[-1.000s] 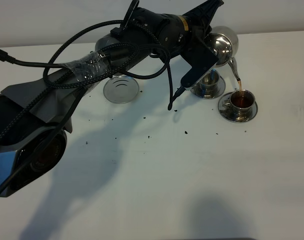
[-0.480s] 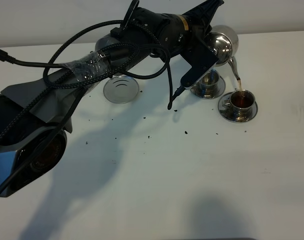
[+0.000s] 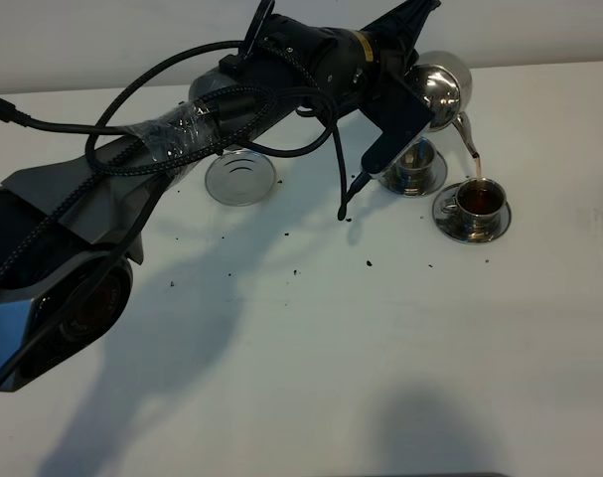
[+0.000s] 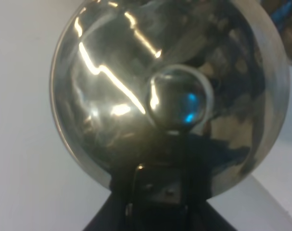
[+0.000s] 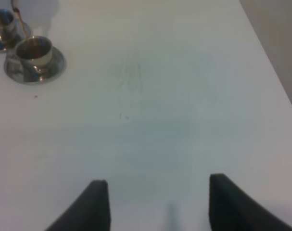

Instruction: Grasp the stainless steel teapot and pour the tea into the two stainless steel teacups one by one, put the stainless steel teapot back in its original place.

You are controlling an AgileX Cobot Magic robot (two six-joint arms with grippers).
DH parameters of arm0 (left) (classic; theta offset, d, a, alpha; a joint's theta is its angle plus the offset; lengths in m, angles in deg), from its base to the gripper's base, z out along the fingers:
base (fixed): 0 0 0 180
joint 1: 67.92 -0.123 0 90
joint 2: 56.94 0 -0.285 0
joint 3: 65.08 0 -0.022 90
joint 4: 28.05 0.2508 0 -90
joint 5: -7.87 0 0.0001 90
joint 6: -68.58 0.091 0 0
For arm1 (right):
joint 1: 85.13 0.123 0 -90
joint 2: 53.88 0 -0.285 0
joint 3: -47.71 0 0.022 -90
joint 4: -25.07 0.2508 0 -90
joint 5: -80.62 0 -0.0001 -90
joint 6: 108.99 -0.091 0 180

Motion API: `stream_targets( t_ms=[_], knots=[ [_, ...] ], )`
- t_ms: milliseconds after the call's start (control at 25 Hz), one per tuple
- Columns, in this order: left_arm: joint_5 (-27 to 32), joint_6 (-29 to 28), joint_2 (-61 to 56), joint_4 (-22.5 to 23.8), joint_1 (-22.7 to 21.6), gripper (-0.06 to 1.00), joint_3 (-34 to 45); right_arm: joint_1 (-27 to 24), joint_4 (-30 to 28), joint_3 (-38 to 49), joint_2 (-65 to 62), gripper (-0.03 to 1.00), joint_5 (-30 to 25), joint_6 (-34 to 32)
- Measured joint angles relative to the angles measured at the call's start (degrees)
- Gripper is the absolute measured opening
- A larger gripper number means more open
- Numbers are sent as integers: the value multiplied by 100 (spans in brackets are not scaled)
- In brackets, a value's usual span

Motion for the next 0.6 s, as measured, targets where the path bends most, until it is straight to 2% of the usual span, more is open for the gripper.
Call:
stream_targets(
  t_ms=[400,600],
  knots=[
    [474,-623,0,6,-21,24,0,0,0,0,0,45,0,0],
    [533,-1313,0,1,-21,24,0,0,0,0,0,45,0,0]
  ],
)
